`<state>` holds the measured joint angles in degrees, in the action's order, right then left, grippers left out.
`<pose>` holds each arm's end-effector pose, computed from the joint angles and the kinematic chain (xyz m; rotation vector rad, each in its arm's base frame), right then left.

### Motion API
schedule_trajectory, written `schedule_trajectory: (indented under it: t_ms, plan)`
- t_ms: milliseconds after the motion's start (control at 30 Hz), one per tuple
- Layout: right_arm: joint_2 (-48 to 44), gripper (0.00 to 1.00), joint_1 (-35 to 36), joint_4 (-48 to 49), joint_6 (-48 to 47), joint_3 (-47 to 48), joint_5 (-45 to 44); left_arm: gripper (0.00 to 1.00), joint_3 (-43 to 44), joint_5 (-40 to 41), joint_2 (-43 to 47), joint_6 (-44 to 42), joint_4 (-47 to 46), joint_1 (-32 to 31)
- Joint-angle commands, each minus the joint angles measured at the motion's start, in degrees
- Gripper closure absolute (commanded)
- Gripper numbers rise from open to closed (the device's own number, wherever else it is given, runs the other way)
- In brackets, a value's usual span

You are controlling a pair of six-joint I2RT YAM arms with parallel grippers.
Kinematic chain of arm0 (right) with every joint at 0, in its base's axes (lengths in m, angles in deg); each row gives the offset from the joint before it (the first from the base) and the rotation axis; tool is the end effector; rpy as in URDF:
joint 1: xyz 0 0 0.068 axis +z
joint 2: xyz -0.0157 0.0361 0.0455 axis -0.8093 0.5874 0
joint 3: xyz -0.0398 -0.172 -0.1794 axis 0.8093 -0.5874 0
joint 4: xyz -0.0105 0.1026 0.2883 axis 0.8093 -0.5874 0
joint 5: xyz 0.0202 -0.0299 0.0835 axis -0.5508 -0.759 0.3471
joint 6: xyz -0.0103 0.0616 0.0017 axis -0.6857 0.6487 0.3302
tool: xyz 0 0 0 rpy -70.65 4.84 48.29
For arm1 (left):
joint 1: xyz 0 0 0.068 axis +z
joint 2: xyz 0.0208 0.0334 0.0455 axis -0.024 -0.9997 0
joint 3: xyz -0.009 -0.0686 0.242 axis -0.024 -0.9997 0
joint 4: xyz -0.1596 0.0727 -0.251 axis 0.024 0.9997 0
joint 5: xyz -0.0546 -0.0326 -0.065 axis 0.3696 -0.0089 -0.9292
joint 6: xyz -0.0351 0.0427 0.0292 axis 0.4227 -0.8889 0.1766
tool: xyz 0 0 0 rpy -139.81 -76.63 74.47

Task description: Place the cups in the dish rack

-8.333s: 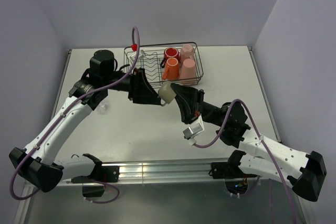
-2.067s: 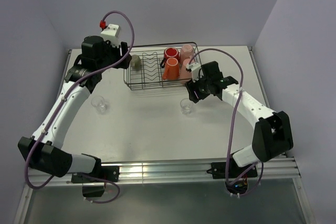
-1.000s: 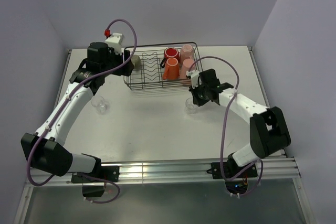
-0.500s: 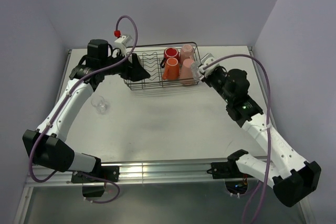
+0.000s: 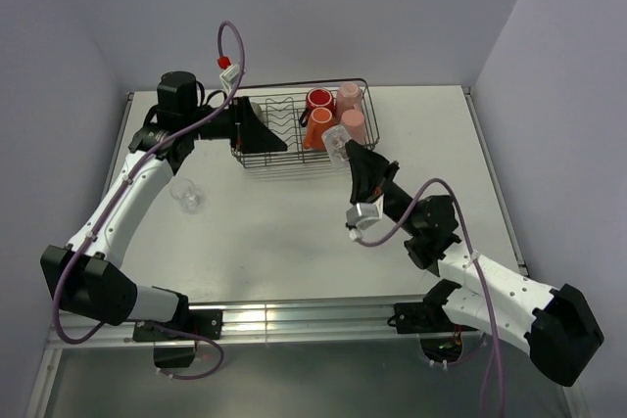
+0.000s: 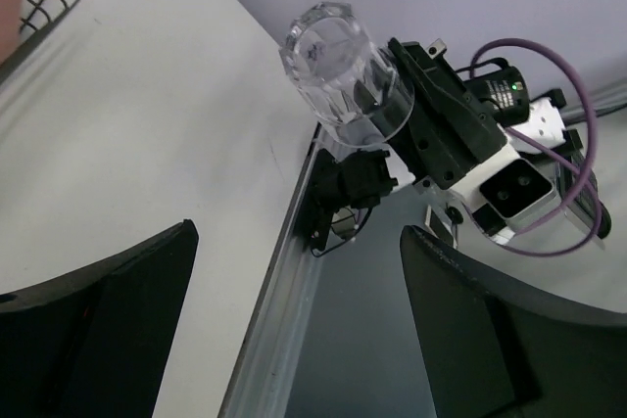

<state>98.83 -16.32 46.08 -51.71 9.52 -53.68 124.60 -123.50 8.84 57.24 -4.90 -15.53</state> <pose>0.2012 0.1717 0.2818 -1.0310 0.4701 -0.3217 0.3315 -0.1447 0.3741 0.5838 1.9493 -1.5525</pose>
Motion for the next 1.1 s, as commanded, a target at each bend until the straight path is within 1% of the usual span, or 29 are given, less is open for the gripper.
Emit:
schedule_trajectory:
  t_ms: [0, 67, 100, 200, 367, 567, 633, 800, 933, 1067]
  plan:
    - [1.46, 1.0, 3.58, 20.03, -9.53, -2.14, 8.38, 0.06, -3.19, -5.98, 3.3, 6.25, -8.43, 0.21]
    - [2.78, 1.0, 5.78, 21.62, -11.02, -2.49, 7.68, 0.03, -3.2, -7.03, 3.13, 6.17, -8.0, 0.12]
    - [3.39, 1.0, 7.71, 22.67, -11.64, -2.41, 7.41, 0.02, -2.59, -7.22, 2.43, 4.69, -5.21, 0.12]
    - [5.94, 1.0, 10.09, 24.52, -12.7, -1.97, 6.62, 0.01, -1.09, -7.83, 1.9, 3.53, -2.64, 0.03]
    - [7.44, 1.0, 11.41, 24.0, -13.93, -1.53, 7.67, 0.01, -0.74, -8.54, 2.42, 2.74, -1.32, -0.85]
    - [7.97, 1.0, 12.73, 22.94, -15.33, -1.88, 8.11, 0.01, -1.27, -9.06, 3.74, 2.91, -2.37, -2.95]
    - [8.06, 1.0, 12.91, 22.51, -16.21, -2.14, 8.46, 0.03, -1.0, -9.06, 3.66, 3.44, -2.46, -3.75]
    - [8.06, 1.0, 13.44, 17.85, -19.9, -2.14, 8.2, 0.07, 0.49, -8.71, 2.08, 3.61, 0.35, -4.8]
    - [8.24, 1.0, 13.53, 16.88, -20.96, -2.05, 7.76, 0.14, 0.49, -9.15, 1.2, 4.23, 1.58, -5.24]
    - [8.06, 1.0, 13.61, 15.91, -21.93, -2.4, 7.85, 0.18, -0.03, -9.5, 1.46, 6.51, -0.52, -5.59]
